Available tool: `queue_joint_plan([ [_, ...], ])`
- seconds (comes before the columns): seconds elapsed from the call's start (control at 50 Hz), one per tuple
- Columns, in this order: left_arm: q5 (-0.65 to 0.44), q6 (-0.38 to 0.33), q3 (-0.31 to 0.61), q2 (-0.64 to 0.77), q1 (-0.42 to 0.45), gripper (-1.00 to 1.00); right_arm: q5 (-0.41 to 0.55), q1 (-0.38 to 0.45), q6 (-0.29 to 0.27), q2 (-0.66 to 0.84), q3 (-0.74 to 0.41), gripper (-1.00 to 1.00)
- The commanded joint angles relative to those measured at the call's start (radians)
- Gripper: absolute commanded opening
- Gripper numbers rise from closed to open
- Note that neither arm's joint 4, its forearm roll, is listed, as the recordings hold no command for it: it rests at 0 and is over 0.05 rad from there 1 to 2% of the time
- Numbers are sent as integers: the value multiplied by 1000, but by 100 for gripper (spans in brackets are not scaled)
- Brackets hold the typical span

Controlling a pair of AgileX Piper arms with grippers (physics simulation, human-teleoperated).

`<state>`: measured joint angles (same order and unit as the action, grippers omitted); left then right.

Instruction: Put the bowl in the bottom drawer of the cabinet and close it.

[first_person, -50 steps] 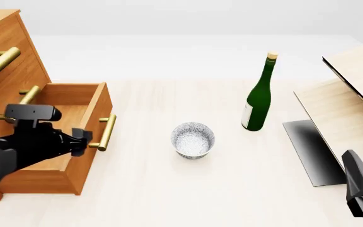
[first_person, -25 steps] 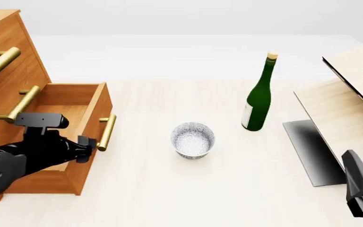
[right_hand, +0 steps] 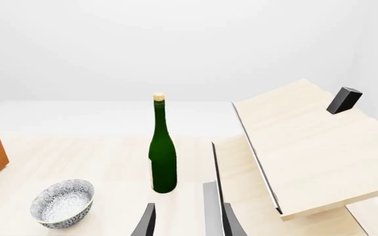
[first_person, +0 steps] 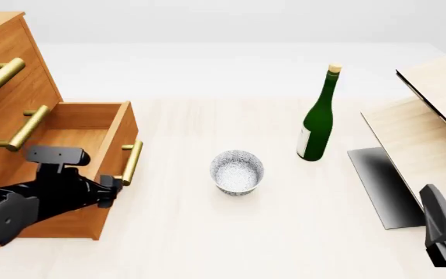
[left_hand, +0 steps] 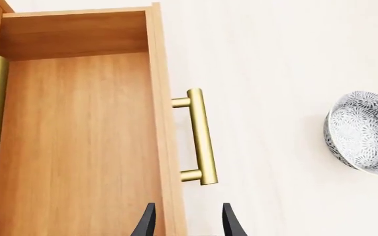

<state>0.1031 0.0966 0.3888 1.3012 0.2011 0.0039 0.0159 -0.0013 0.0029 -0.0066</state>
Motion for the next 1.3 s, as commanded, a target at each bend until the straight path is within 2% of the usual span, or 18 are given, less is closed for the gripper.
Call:
queue_joint_plan([
  [0.02,0,0,-4,-6,10,100,-2,0,0,1,1,100],
  [0.82,14,20,9,26,100,100,-4,1,0,4,0,100],
  [1.3,20,6,13,21,135,100,-3,2,0,3,0,100],
])
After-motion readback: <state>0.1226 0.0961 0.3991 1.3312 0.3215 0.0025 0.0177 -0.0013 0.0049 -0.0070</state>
